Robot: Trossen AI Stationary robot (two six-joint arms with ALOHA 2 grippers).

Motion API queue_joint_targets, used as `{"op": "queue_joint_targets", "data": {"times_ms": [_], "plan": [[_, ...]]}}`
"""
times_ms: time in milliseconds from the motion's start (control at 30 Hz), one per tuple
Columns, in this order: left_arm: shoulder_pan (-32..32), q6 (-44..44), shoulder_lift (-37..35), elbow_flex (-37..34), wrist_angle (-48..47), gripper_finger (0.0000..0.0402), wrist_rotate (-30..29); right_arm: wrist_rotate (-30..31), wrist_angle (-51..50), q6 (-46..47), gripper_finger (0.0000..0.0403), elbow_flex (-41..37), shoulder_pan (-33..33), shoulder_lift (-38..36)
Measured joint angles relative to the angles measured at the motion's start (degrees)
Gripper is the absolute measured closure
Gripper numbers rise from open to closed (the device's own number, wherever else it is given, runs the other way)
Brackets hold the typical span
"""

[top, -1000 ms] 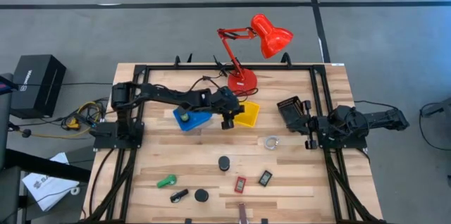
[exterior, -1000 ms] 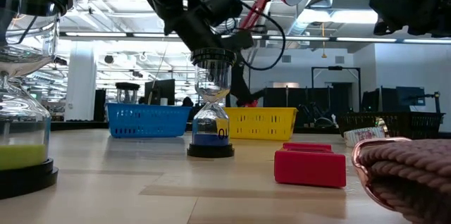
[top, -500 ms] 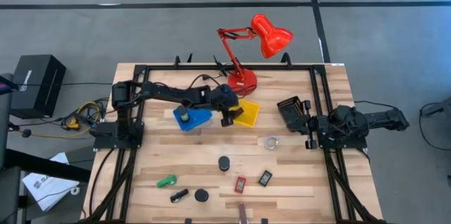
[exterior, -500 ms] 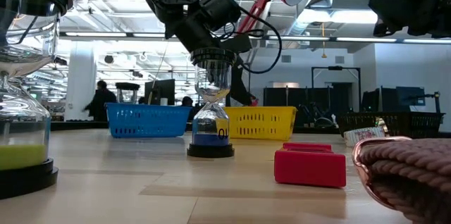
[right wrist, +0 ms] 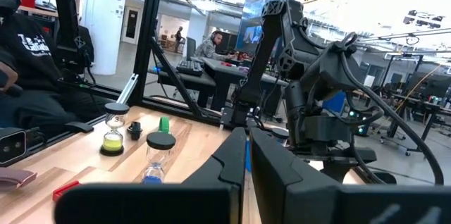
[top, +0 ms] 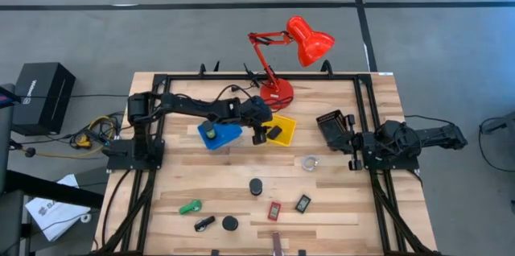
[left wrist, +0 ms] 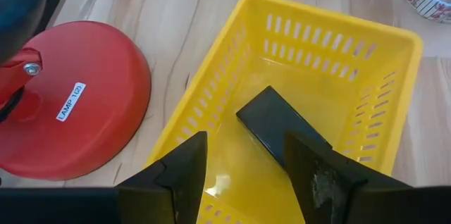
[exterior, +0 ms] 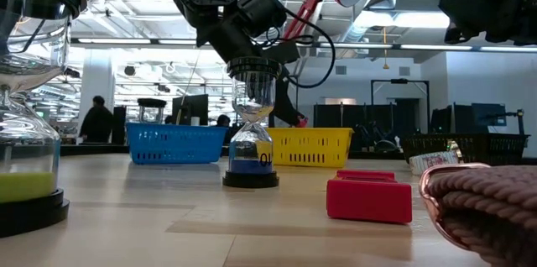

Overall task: Pick & Place Office items
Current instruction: Put the brown wrist watch into the black bin

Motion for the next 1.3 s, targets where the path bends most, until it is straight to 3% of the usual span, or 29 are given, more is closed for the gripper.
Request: {"op": "queue_joint_targets", "data": {"times_ms": [333,733,967,1300], "plan": [[-2.00,-0.09,-5.87,-0.07,-0.49,0.0234,-0.04,-0.01,-0.51,0.00,0.0391,-0.01,-0.02,0.01],[-5.97,-0.13,-24.61,-0.01,-3.77,0.0238,-0.22,-0.01,-1.06,2.08,0.0391,-0.01,-0.02,-0.02],[-8.05,-5.06,-32.97,0.00,-10.51,0.0238,-0.17,-0.01,-1.72,2.10,0.0391,0.00,-0.02,0.01],[-12.78,-11.89,-36.04,-0.41,-24.22,0.0238,-0.01,0.98,-2.28,2.47,0.0391,0.00,-0.02,0.38]]}}
